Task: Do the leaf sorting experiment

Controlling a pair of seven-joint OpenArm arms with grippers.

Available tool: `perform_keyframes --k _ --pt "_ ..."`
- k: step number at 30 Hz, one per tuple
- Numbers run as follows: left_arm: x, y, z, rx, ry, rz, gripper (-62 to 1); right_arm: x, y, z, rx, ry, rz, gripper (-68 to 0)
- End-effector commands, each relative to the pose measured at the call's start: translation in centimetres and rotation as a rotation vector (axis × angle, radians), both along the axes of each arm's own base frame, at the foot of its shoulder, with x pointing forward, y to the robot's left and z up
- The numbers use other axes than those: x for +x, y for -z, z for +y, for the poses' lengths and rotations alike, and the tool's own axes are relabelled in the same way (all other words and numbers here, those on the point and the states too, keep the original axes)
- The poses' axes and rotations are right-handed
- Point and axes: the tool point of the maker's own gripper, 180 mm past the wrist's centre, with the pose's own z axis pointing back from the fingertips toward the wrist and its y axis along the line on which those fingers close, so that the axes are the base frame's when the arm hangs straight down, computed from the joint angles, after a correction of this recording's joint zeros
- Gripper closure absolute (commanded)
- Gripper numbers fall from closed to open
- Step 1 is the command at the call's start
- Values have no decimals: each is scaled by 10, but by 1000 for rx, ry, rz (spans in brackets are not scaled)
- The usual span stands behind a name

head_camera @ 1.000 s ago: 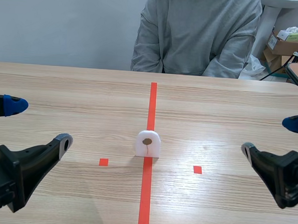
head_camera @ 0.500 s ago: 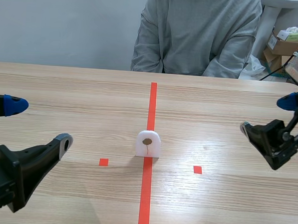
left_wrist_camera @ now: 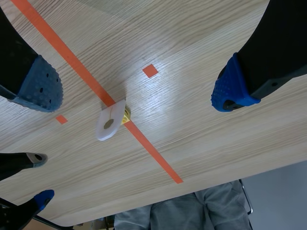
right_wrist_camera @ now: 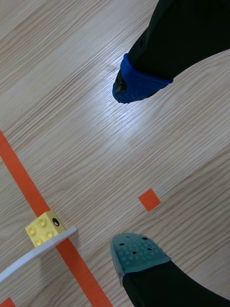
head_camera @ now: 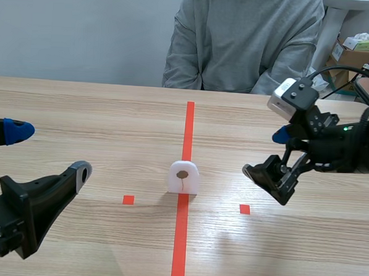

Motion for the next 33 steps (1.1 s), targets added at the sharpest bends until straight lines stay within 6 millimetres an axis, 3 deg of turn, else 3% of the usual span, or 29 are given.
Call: perform_keyframes --k 1,9,16,25,33 --pt "0 -6 -2 -19 -1 -17 -623 12 -10 7 21 -6 -32 -552" --pt "0 -6 -2 -19 -1 -17 -623 26 3 49 47 -78 9 -551" --pt "0 -6 -2 -18 -1 -16 -623 15 24 81 32 -156 53 -551" --pt "0 -6 -2 -18 -1 -17 -623 5 50 107 24 -191 88 -542" --pt "0 -6 -2 -18 -1 -17 -623 4 48 122 35 -218 70 -524"
